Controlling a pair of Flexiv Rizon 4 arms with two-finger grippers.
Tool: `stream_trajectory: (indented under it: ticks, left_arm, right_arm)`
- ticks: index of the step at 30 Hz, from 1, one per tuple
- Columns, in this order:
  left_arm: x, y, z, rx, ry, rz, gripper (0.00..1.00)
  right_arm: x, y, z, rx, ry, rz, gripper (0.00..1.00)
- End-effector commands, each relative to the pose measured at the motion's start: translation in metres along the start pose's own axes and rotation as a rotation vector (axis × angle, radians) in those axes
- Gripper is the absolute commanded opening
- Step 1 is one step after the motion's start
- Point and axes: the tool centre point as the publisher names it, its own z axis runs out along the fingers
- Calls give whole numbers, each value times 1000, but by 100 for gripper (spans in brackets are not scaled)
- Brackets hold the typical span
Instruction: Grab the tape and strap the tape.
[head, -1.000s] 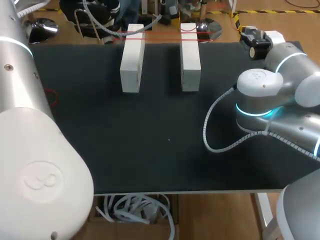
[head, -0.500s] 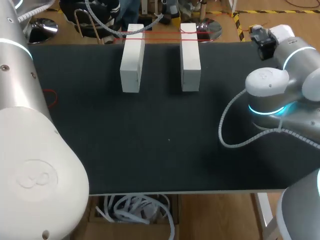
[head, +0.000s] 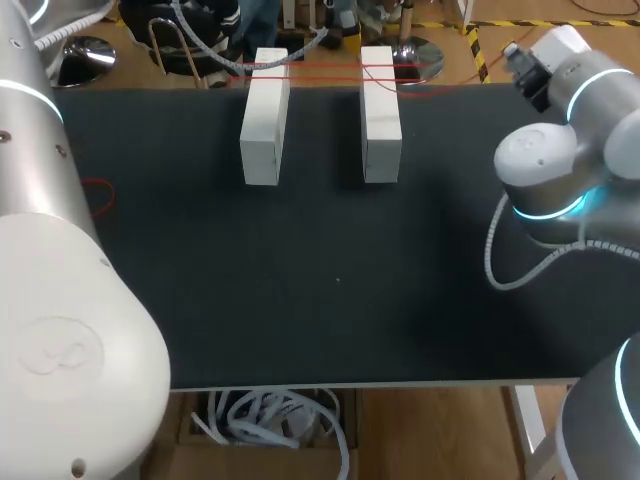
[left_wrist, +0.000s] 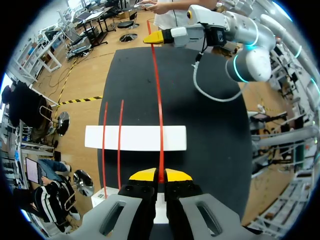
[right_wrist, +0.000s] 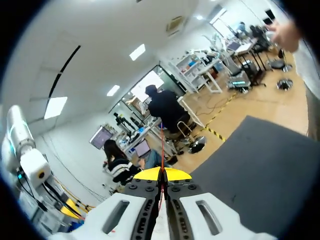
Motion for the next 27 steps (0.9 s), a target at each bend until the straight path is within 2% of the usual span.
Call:
stream_trajectory:
  ticks: [1, 11, 20, 27]
  left_arm:
    - [0, -1, 0, -4, 1, -1, 0]
    - [0, -1, 0, -4, 1, -1, 0]
    - [0, -1, 0, -4, 1, -1, 0]
    - [0, -1, 0, -4, 1, -1, 0]
  right_arm:
    - [5, 1, 3, 19, -251, -429, 0]
    - [16, 2, 8, 44, -126, -894, 0]
    - [32, -9, 5, 25, 26, -1183, 0]
    - [45, -11, 6, -38, 146, -1418, 0]
